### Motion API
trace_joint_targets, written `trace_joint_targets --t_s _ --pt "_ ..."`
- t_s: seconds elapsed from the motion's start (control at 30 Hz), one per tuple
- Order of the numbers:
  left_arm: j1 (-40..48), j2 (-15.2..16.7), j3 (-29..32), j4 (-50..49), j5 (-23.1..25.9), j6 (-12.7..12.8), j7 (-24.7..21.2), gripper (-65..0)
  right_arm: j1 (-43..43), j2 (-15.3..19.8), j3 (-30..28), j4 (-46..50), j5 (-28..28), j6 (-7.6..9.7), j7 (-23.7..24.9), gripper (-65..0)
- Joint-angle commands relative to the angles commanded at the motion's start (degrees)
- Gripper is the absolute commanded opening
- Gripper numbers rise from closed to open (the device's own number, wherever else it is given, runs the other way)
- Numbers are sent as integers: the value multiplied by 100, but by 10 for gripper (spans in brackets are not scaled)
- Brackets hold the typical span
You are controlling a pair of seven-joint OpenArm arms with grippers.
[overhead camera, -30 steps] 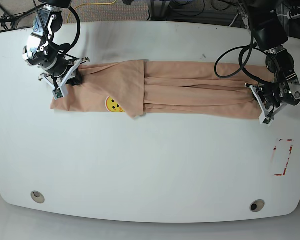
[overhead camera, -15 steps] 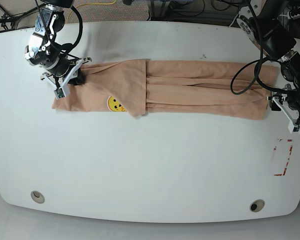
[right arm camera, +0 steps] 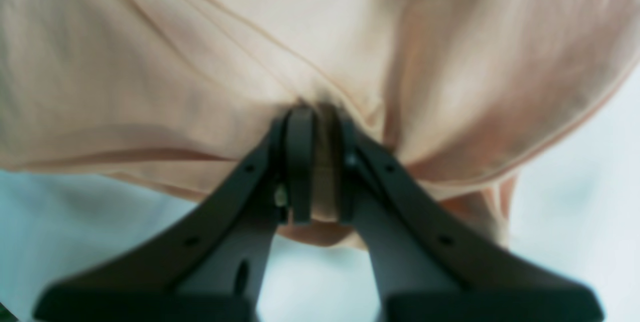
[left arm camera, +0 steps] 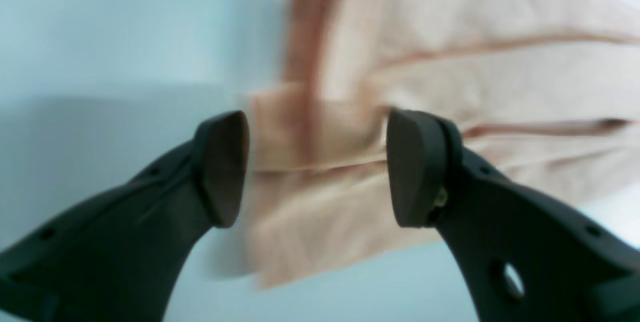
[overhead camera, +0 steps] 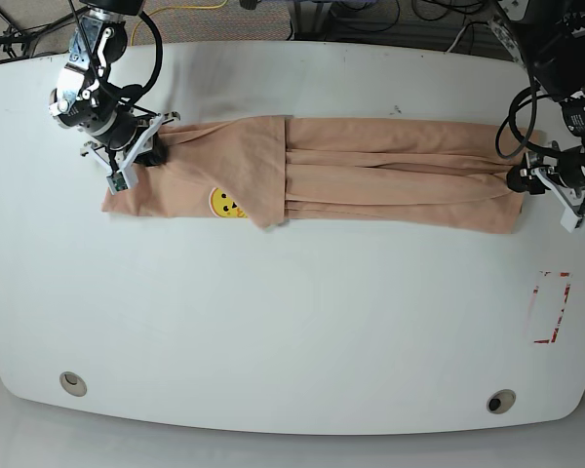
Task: Fold the T-shirt properly
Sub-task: 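Grasp the strip end with the left gripper and fold it toward the middle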
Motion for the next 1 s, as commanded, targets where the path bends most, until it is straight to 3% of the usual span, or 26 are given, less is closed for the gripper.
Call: trace_joint_targets --t_s 0.4,0.47,0.6,0.63,0.73,1.0 --pt "105 211 343 9 0 0 0 -258 9 0 0 0 0 0 0 -577" --pt "105 211 343 9 0 0 0 -292 18 0 0 0 0 0 0 -577" --pt "105 220 343 9 0 0 -35 -443 18 0 0 0 0 0 0 -577" --pt "105 220 343 9 0 0 -88 -511 26 0 0 0 0 0 0 -577" --pt "105 220 360 9 0 0 -237 -604 26 0 0 0 0 0 0 -577" --pt "281 211 730 633 -9 0 -281 -611 35 -105 0 0 0 0 0 -577"
